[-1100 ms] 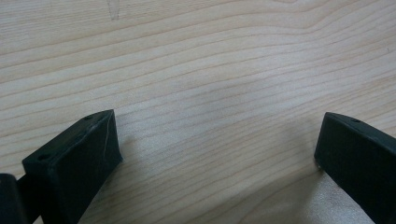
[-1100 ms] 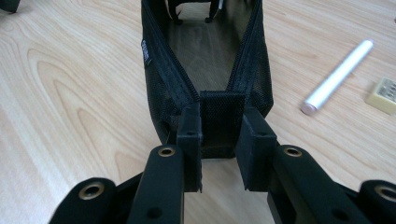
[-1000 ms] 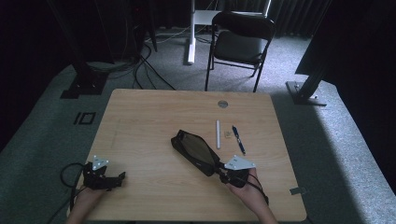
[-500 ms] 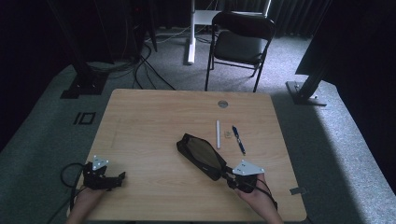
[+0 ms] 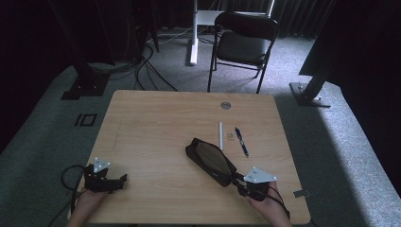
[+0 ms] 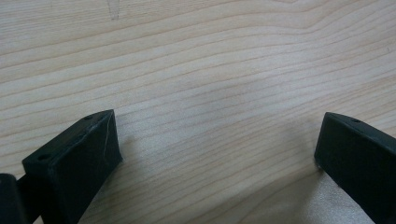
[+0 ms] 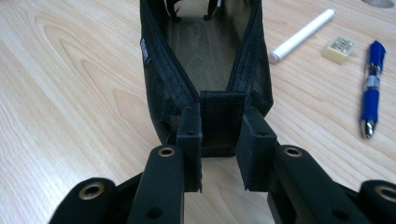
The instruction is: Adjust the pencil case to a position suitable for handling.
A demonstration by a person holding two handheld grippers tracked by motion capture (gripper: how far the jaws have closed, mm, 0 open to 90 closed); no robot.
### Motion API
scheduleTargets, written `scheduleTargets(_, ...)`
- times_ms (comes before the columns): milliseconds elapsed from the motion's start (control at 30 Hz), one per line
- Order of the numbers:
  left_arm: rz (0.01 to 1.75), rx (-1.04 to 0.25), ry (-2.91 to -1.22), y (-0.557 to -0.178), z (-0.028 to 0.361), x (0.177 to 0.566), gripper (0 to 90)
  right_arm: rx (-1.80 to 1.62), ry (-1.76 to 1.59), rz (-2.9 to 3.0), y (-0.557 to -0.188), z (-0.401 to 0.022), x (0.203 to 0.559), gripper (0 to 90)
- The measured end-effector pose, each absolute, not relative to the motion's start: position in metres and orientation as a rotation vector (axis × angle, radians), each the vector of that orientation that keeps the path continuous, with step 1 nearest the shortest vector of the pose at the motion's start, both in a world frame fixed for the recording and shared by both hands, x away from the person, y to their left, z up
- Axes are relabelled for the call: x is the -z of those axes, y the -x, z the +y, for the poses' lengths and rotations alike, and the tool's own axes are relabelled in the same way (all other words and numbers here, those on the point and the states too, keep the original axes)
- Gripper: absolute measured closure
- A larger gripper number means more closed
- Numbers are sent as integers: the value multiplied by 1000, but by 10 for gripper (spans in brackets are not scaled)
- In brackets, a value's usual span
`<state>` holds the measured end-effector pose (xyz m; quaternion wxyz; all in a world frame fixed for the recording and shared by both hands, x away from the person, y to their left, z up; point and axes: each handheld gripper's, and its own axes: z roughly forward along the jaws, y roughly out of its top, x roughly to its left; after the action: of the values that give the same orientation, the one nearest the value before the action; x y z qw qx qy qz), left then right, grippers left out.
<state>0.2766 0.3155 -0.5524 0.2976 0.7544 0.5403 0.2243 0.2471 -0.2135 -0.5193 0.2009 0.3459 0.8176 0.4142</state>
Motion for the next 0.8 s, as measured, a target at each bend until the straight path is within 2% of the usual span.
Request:
scheduleTargets(300,1436,-596,-2005,-277,316,552,3,-1155,-978,2267,-245,-221,519,723)
scheduleTargets(467,1436,-596,-2005,-277,316,552,3,-1166,-994,2257,-246,-223,520,668)
scheduleTargets(800,1436,-596,-2005,-277,316,552,3,-1170,-978,2255,-247,-222,516,627)
